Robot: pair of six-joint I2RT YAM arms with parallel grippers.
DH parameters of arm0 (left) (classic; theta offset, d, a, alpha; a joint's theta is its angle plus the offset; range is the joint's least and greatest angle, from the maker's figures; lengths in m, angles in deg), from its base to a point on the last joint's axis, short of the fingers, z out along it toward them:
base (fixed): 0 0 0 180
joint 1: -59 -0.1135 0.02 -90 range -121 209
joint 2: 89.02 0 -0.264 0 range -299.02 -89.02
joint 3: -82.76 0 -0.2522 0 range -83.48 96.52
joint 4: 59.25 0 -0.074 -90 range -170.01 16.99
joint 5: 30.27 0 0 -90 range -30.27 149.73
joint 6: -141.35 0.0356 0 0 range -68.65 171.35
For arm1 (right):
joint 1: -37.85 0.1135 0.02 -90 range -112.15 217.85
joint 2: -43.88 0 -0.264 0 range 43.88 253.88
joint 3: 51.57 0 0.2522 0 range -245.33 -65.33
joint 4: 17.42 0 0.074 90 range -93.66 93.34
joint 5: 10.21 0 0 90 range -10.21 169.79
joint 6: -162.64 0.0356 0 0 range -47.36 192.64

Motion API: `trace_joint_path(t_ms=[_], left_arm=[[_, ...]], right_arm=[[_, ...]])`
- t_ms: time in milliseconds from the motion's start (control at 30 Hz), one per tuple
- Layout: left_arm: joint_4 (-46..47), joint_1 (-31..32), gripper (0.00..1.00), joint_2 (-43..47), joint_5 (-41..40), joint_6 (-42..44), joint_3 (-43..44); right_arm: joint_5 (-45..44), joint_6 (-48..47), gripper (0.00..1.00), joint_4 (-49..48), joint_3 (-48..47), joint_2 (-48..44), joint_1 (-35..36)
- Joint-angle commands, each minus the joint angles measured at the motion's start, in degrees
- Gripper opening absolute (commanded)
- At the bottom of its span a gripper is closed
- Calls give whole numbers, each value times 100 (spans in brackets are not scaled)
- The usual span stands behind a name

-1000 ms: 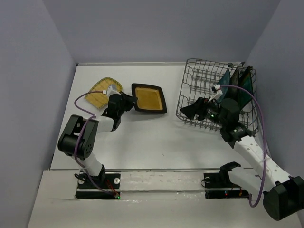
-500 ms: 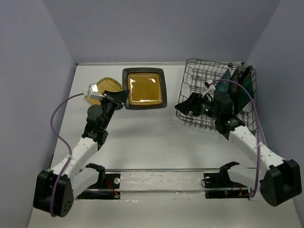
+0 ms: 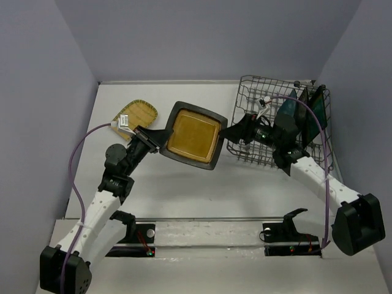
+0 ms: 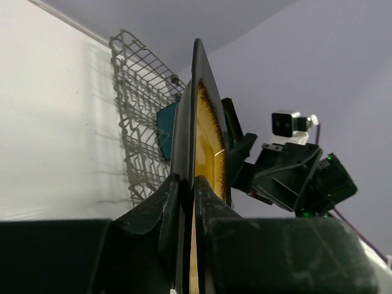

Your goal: Load the plates into the dish rack

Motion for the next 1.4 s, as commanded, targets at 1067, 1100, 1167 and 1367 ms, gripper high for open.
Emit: trace_joint_path(t_ms=[1067, 1100, 1167, 1367], left_arm=[[-3495, 459, 87, 938, -403, 3035, 2001], [-3576, 459, 88, 938, -411, 3123, 2027], [-3708, 459, 88, 920, -333, 3308, 2002], [-3963, 459, 88, 999, -367, 3870, 1633]], right_arm=[[-3645, -697, 7, 758, -782, -1302, 478], [-4170, -820, 7, 863, -939, -1285, 478], [-4778, -1198, 7, 978, -1124, -1136, 478], [-7047, -2375, 7, 962, -1625, -556, 373]])
